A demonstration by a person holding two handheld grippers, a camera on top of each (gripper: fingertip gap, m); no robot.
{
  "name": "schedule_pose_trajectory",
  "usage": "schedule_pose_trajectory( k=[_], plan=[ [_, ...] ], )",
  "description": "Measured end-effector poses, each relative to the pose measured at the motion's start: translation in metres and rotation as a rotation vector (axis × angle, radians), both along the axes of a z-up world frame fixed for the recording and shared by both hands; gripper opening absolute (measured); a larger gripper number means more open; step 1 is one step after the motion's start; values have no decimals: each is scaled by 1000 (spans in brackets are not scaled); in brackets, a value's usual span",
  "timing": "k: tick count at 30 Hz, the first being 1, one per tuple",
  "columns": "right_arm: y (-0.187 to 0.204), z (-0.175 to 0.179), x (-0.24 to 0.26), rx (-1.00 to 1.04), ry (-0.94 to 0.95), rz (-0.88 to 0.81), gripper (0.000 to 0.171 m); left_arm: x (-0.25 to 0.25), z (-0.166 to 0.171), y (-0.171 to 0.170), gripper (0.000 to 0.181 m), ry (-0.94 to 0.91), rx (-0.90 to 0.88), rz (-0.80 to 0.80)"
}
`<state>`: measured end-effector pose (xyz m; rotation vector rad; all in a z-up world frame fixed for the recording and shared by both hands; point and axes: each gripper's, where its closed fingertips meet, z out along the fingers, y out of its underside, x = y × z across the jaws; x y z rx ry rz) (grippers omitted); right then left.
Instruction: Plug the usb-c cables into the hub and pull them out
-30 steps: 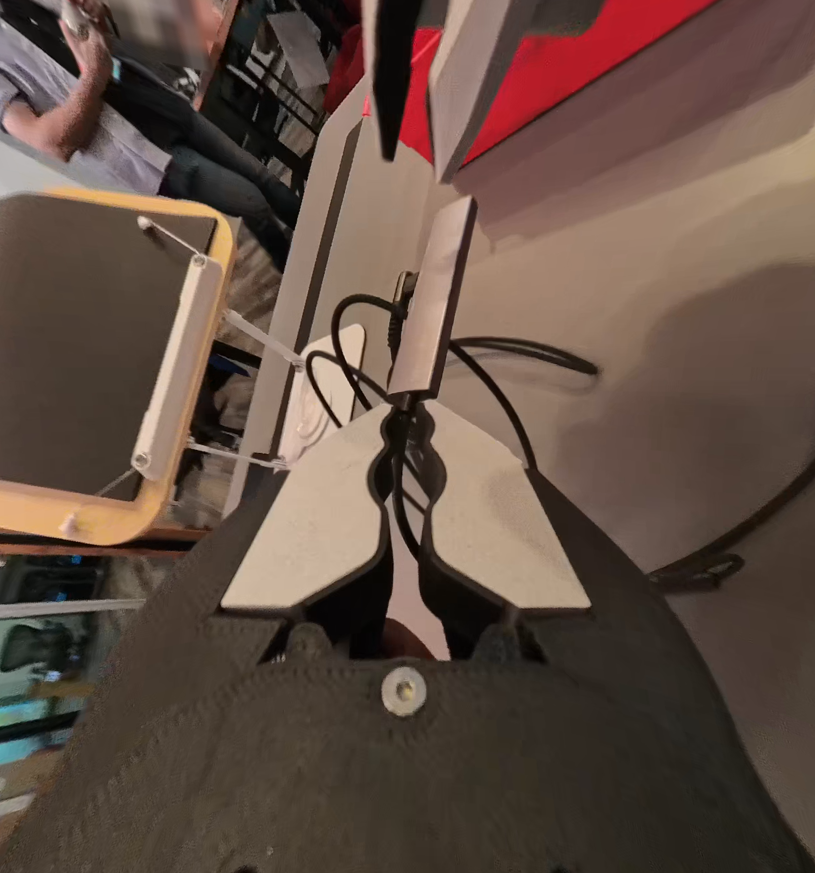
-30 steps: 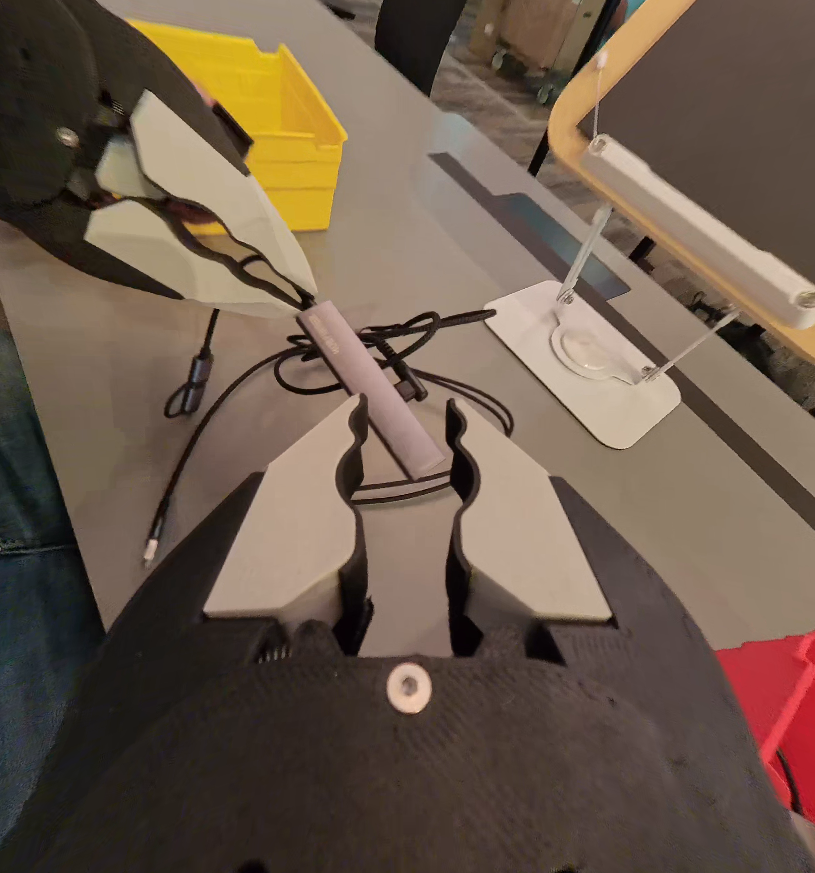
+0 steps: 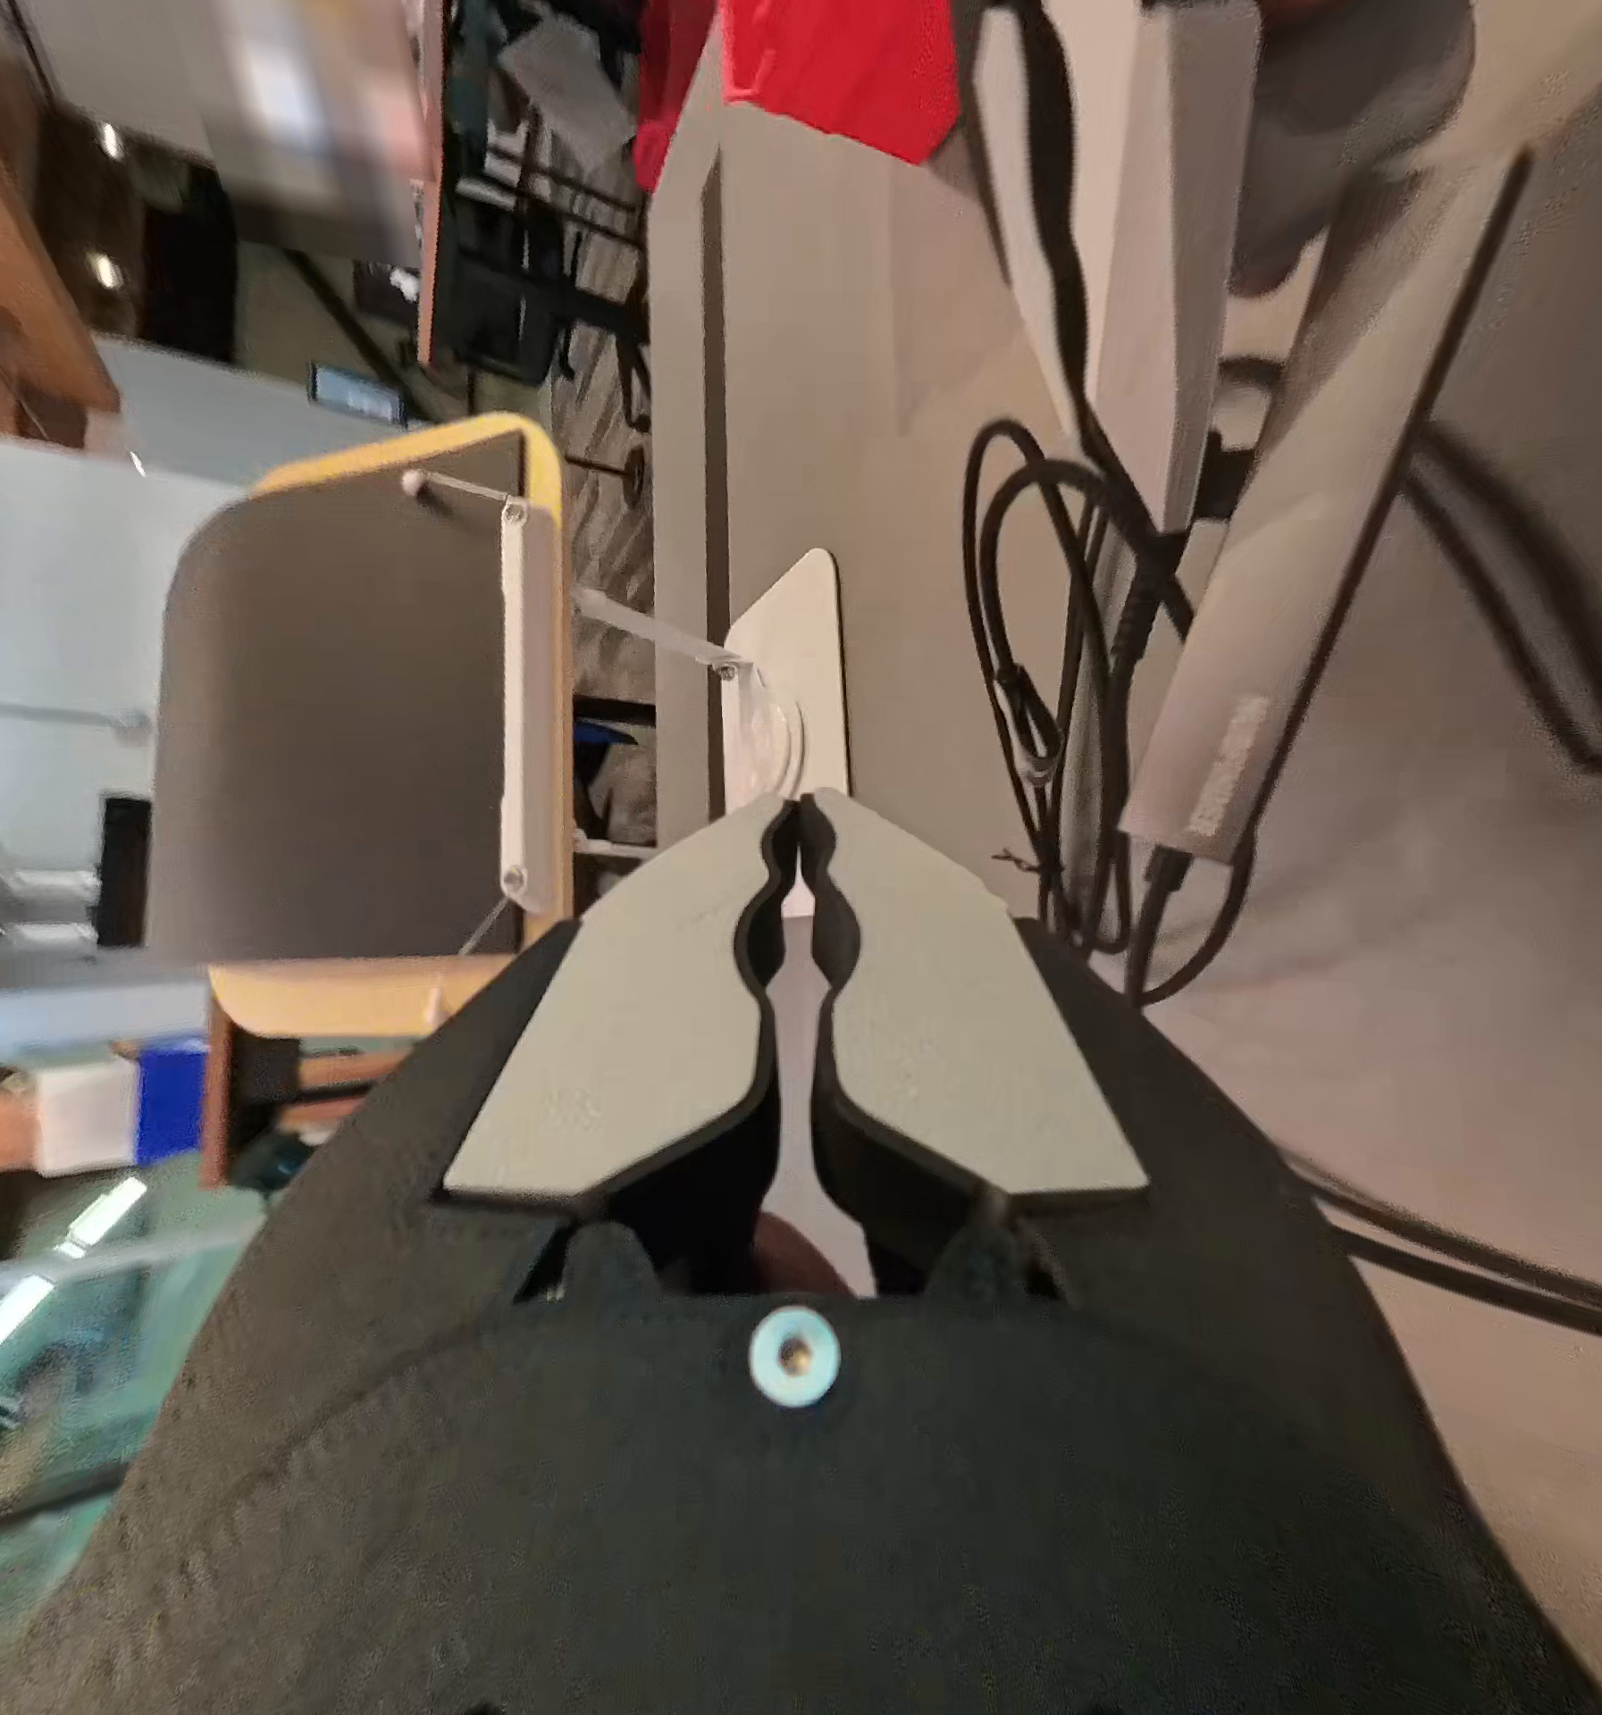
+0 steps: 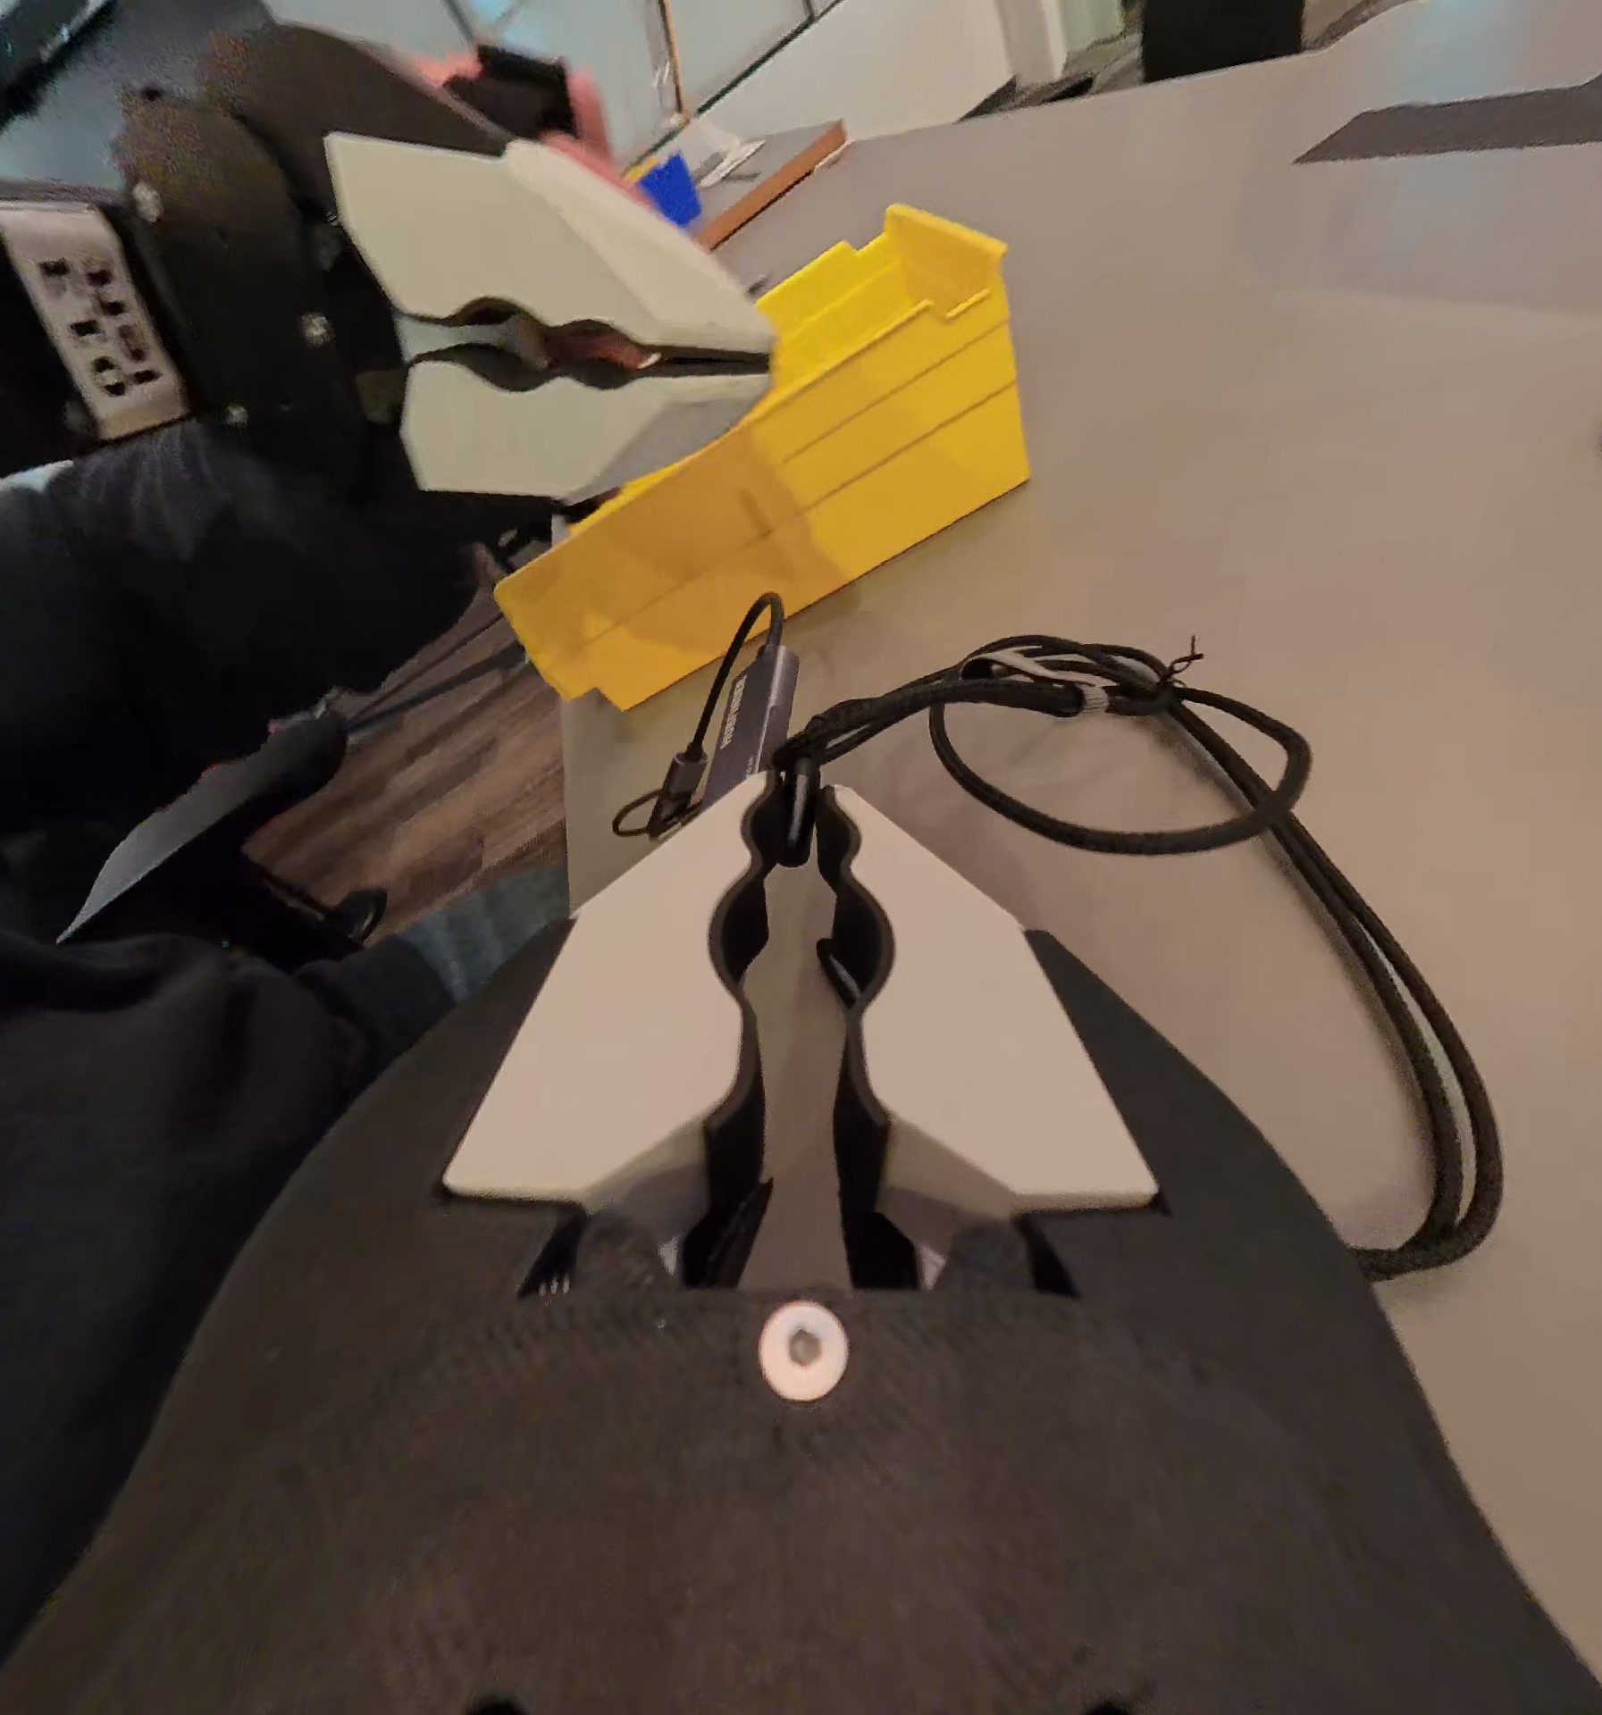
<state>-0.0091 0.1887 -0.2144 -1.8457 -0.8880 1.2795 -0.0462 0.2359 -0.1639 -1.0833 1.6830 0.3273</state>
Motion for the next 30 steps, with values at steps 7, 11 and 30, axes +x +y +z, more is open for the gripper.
schedule_pose_trajectory(
  k=[7,11,30],
  plan=[
    [12,5,9,-60,92,-119,4,12,-2,-47,34,-158,-91,101],
    [10,8,5,-109,141,-151,4,26,-37,-53,41,-28,83,110],
    [-16,58,0,-1,286,64,30,24,-5,-48,9,-346,90,-55]
  ],
)
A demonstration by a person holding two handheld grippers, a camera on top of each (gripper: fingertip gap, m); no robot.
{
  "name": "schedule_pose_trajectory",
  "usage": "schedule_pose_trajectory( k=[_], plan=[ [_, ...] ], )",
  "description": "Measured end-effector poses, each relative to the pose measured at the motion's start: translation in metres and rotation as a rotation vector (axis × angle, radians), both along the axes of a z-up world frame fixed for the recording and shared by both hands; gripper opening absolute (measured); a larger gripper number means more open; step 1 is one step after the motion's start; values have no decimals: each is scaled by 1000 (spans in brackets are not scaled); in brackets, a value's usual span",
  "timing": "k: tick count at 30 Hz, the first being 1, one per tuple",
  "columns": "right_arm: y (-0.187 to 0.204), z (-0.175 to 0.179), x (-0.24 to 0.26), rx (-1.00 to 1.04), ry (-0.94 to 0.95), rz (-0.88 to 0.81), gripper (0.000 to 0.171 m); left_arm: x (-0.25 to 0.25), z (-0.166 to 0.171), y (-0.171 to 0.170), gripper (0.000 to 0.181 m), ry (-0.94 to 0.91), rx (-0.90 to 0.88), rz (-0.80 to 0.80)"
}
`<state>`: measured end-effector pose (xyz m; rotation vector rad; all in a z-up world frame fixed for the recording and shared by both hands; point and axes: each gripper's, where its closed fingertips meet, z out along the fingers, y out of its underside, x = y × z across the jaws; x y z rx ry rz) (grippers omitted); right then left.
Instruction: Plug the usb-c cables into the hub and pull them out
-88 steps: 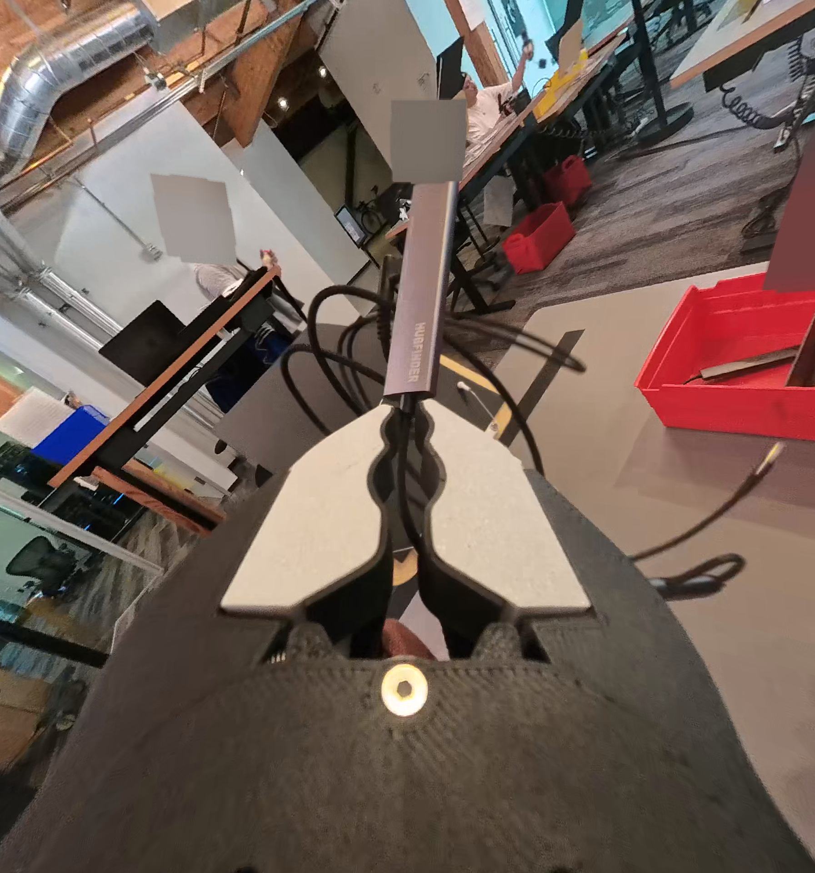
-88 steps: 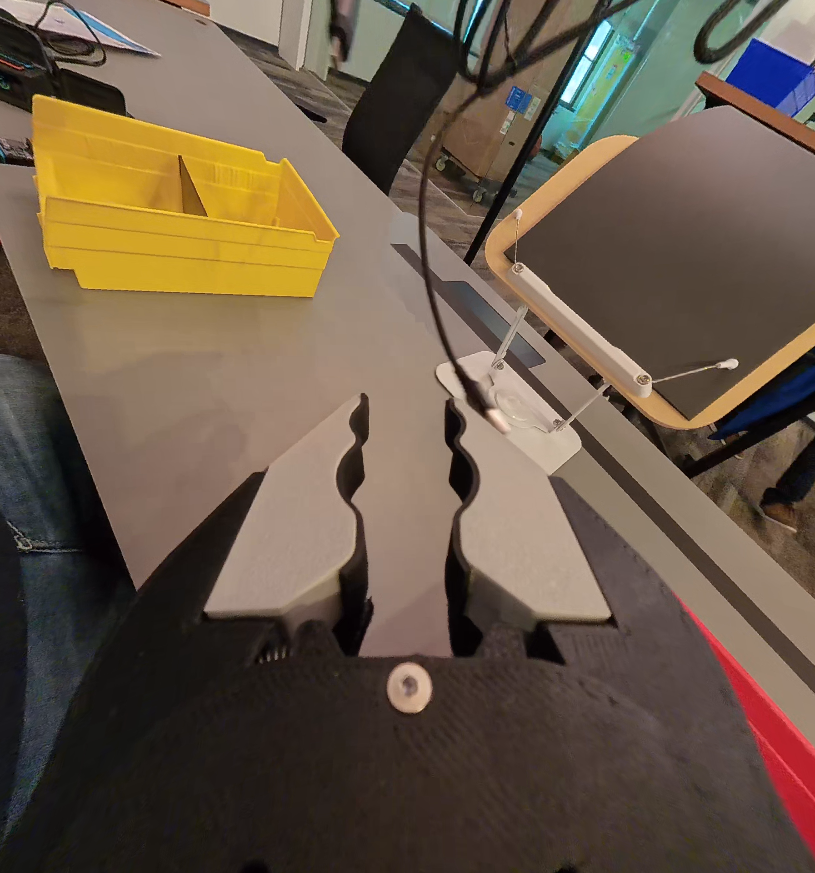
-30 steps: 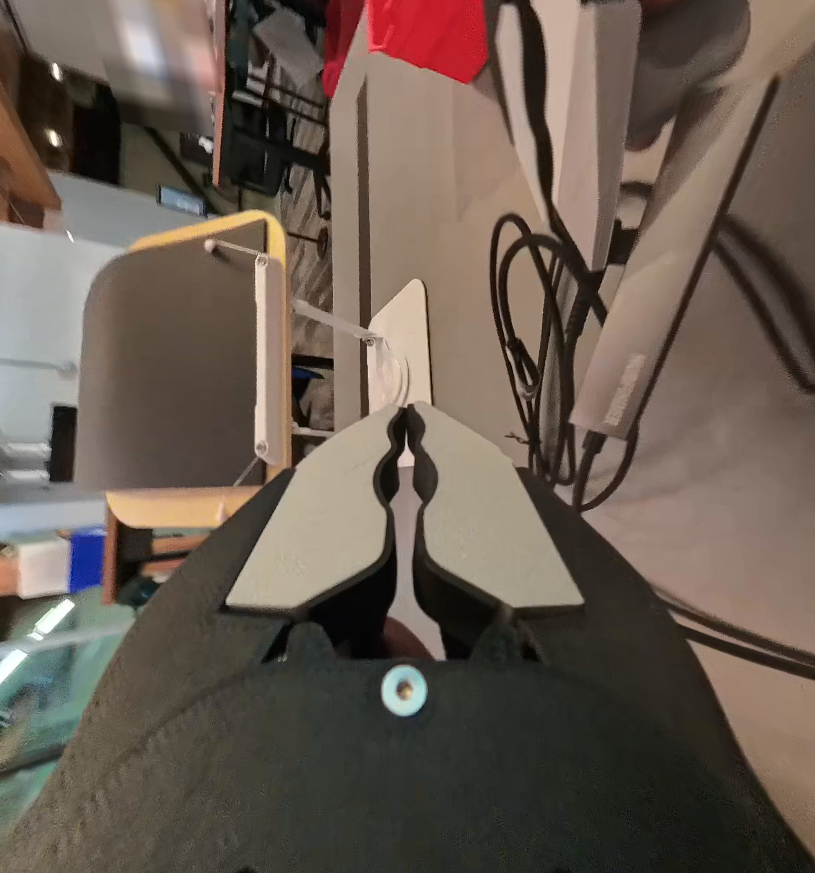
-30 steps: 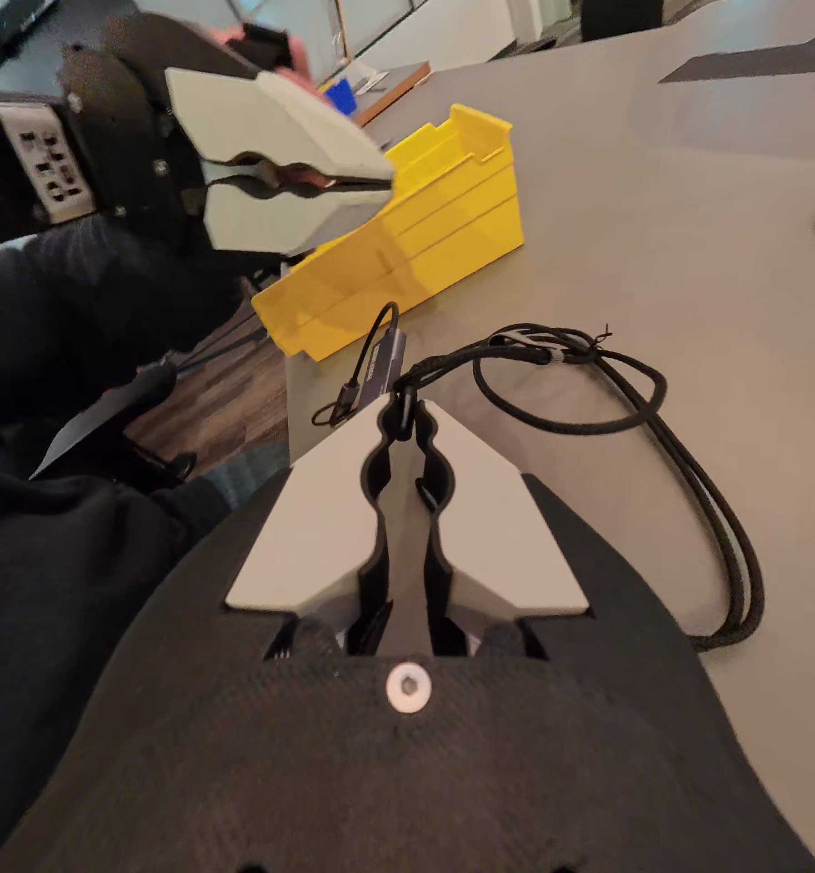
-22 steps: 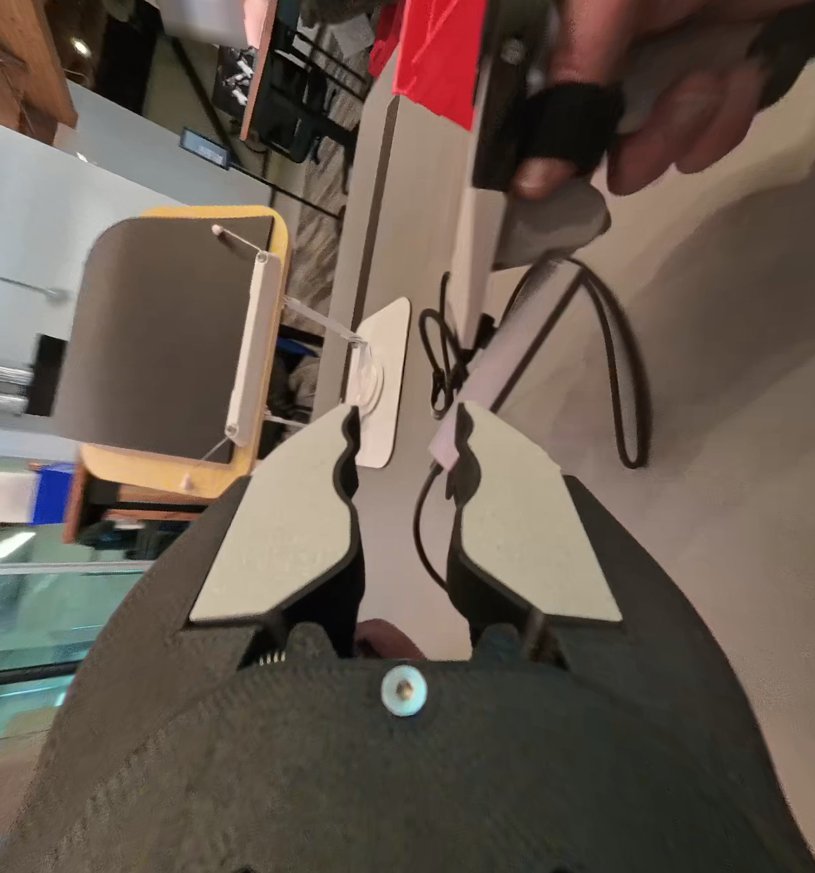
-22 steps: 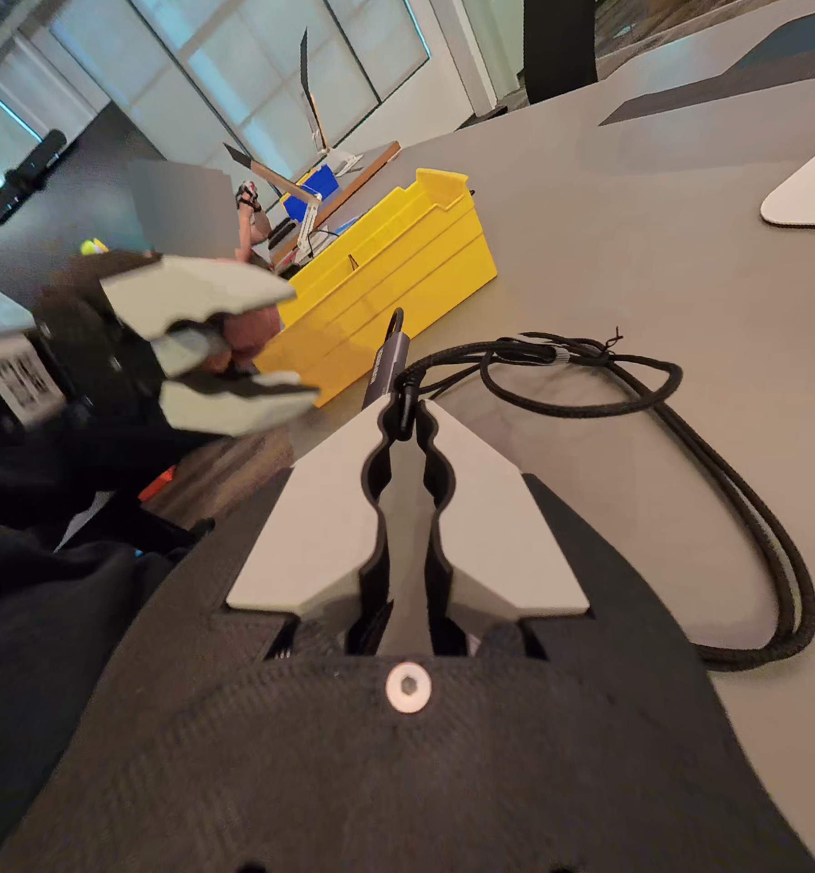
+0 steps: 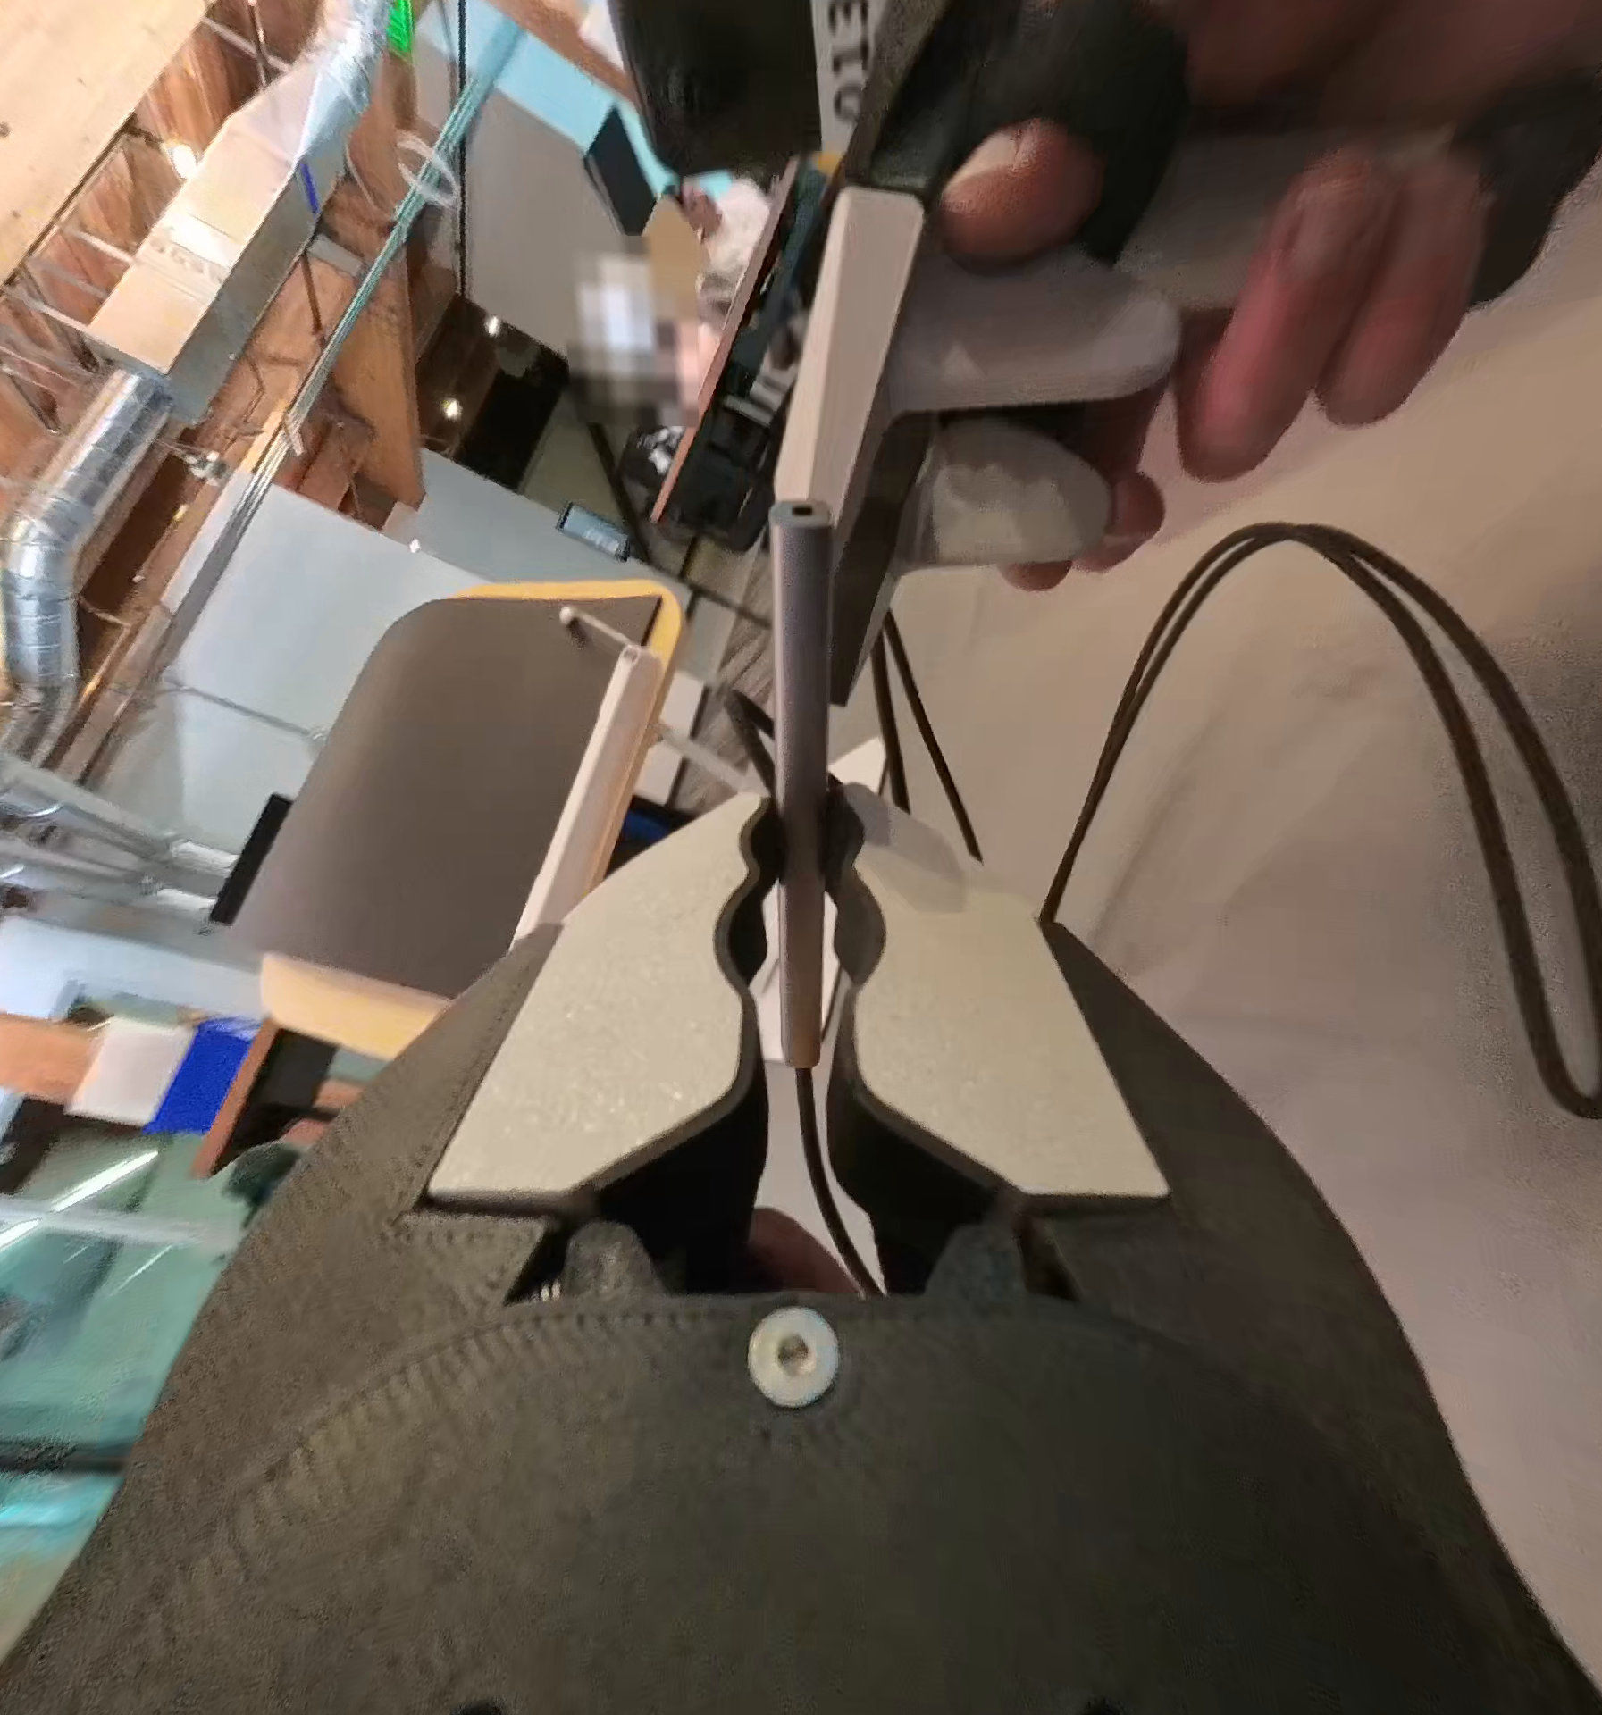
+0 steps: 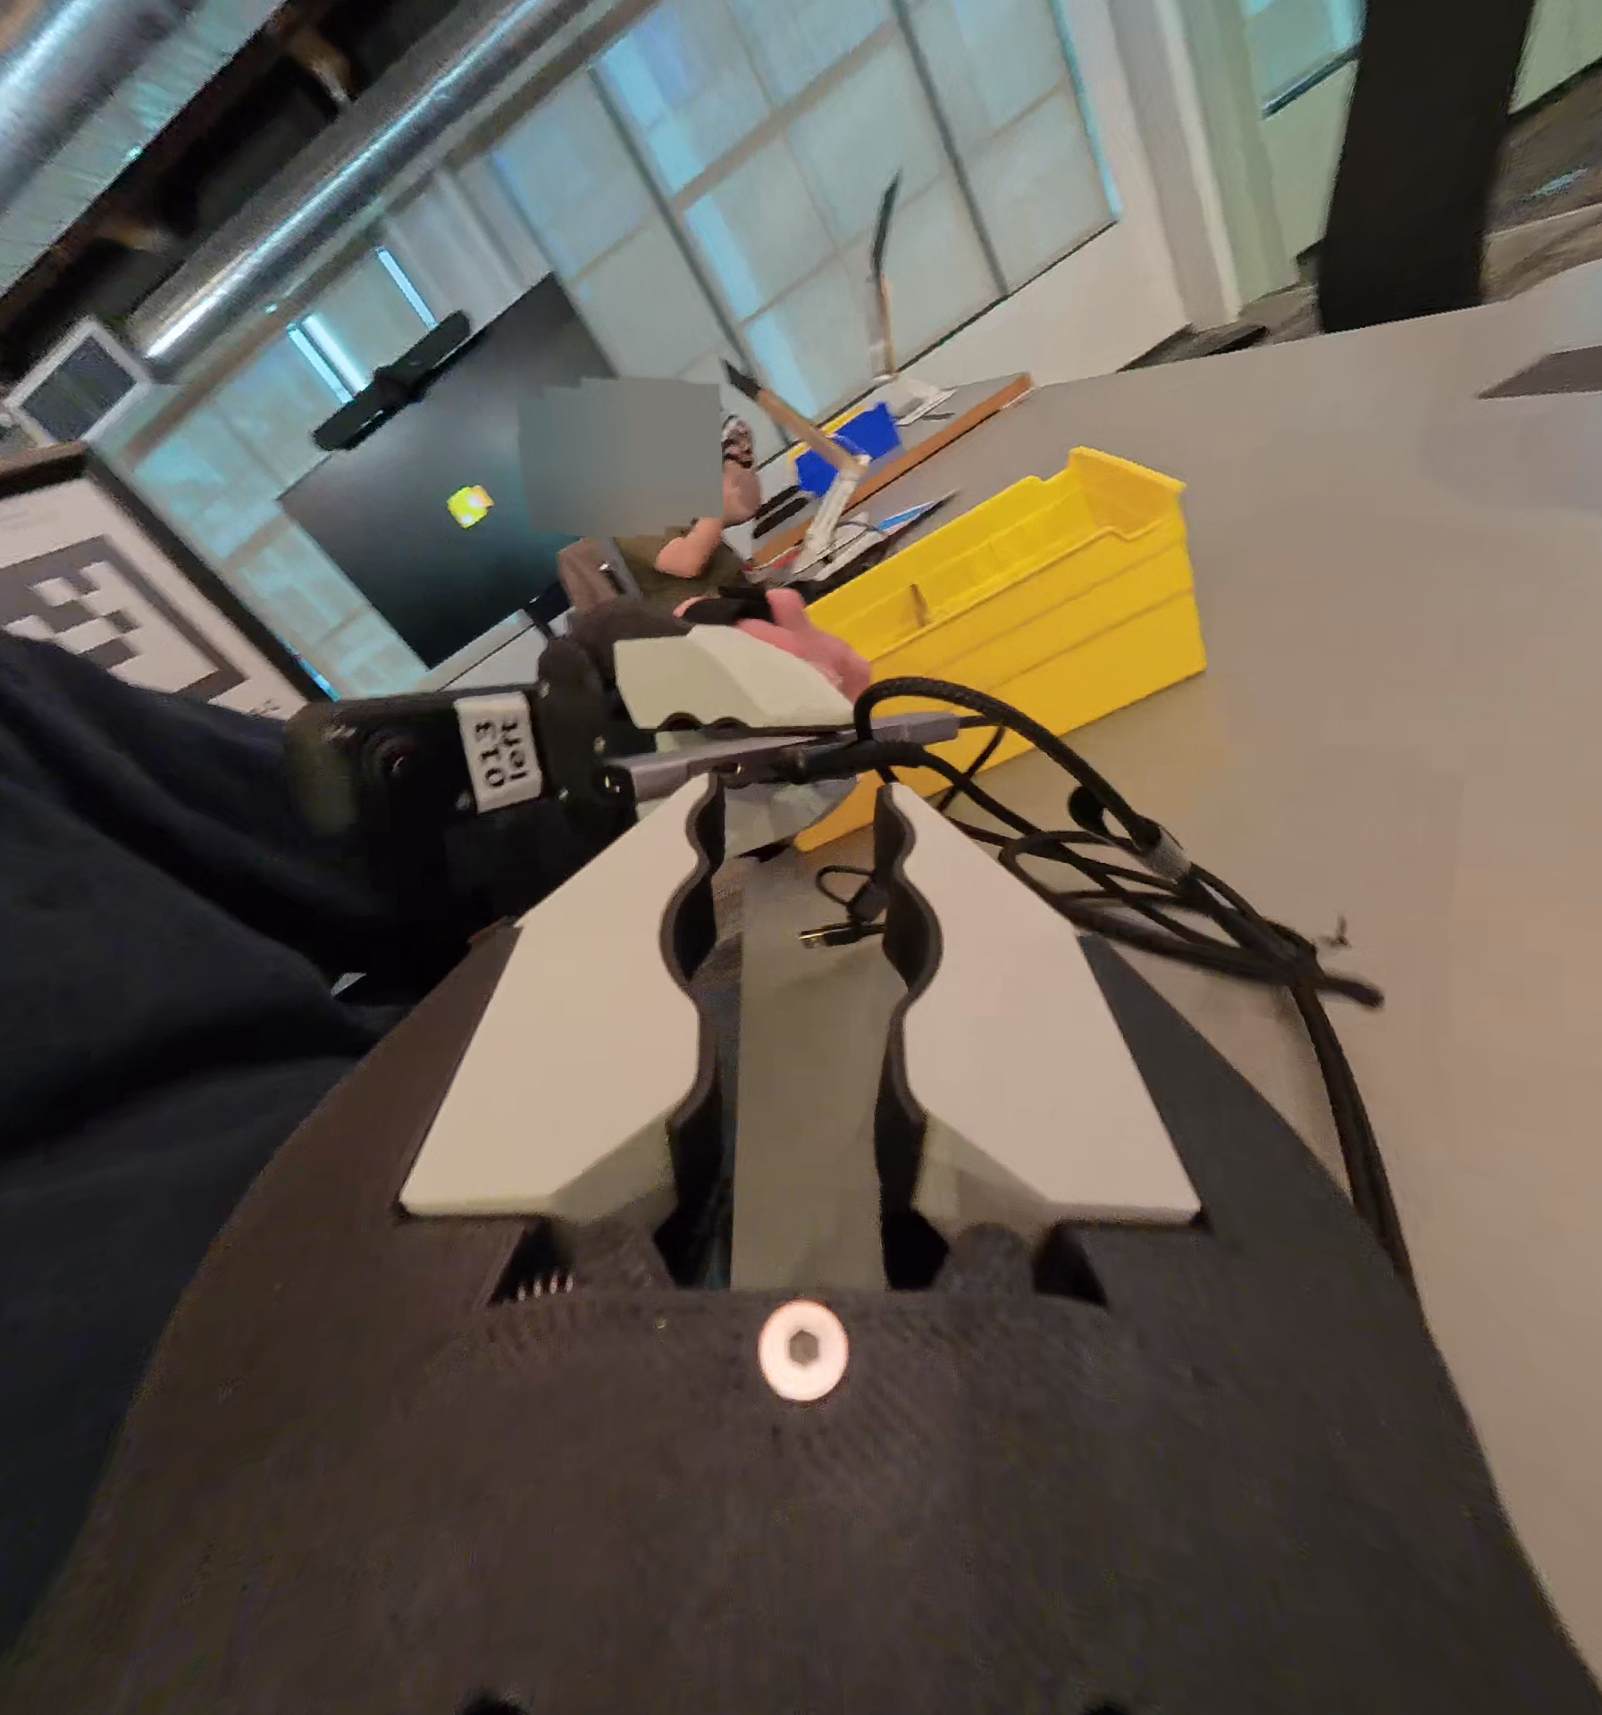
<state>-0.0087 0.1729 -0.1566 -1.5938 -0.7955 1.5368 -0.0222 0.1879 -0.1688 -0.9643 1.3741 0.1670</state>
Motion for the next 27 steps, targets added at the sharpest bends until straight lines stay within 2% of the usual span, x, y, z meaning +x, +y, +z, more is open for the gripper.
schedule_pose_trajectory(
  k=[6,14,21,27],
  plan=[
    [-11,19,-16,-74,119,164,30,-1,24,-5,10,-79,-5,-91],
    [-6,40,-12,-110,306,195,32,-4,37,-12,9,-128,-60,-160],
    [-8,41,-16,-21,274,206,40,4,43,-20,10,-168,-137,-225],
    [-24,47,-14,16,297,380,36,12,45,-31,10,-165,-178,-291]
  ],
)
